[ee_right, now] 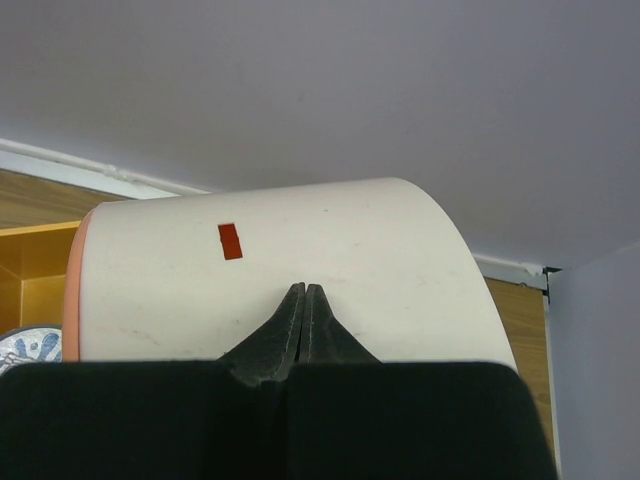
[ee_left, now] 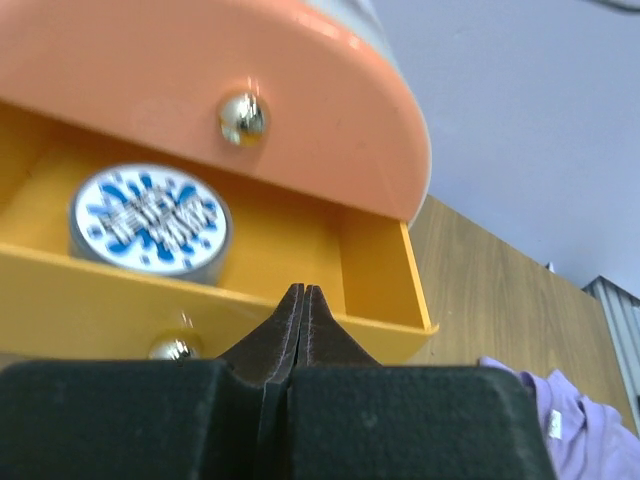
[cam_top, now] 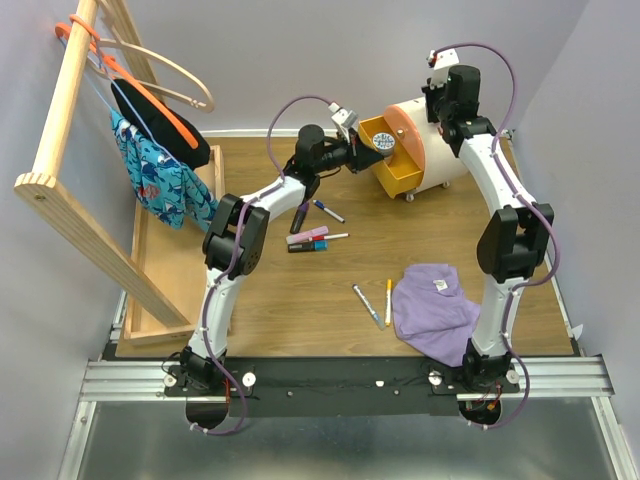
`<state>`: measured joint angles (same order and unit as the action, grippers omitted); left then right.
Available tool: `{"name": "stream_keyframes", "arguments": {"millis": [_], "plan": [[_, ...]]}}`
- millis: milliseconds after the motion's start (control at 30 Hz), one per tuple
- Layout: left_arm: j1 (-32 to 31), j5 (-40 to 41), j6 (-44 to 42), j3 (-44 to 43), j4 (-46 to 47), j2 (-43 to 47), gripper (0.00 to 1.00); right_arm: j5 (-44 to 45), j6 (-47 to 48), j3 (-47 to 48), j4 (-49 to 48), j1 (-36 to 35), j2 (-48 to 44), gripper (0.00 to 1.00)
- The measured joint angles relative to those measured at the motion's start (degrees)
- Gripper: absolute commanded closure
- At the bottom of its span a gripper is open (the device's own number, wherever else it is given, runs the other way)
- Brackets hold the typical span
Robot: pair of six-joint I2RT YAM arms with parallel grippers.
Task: Sort the stationery into containers
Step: Close the drawer in the storage box.
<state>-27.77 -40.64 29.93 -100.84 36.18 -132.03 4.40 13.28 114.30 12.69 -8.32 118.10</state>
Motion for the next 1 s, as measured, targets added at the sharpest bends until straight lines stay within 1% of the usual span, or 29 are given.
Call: {"name": "stream_keyframes", "arguments": {"millis": [200,333,533,833,1000], "plan": [[0.04,0.07,-4.07,-6.99,-2.32,-2.10,1.00,-1.01,-0.02,0.02,-1.09,0.20,0.50,0.99],[0.04,0.11,-5.81,-8.20,-2.93,-3.19,1.00,-1.29,-0.02,0.00,-1.07,0.20,0.52,0.99],[0.66,-0.35,-6.97,-8.50,-3.17,-3.65,1.00,-1.68,-0.02,-0.07,-1.18,0.20,0.52,0.99],[4.55,-2.60,-6.64,-5.92,-2.75,3.50,1.00,-2.43,-0.24,-0.13,-2.60,0.20,1.20,0.99],[5.01,-2.69,-9.09,-5.49,-4.50,2.32,1.00,-2.71,-0.28,-0.02,-3.23,0.20,1.55,0.99]]}}
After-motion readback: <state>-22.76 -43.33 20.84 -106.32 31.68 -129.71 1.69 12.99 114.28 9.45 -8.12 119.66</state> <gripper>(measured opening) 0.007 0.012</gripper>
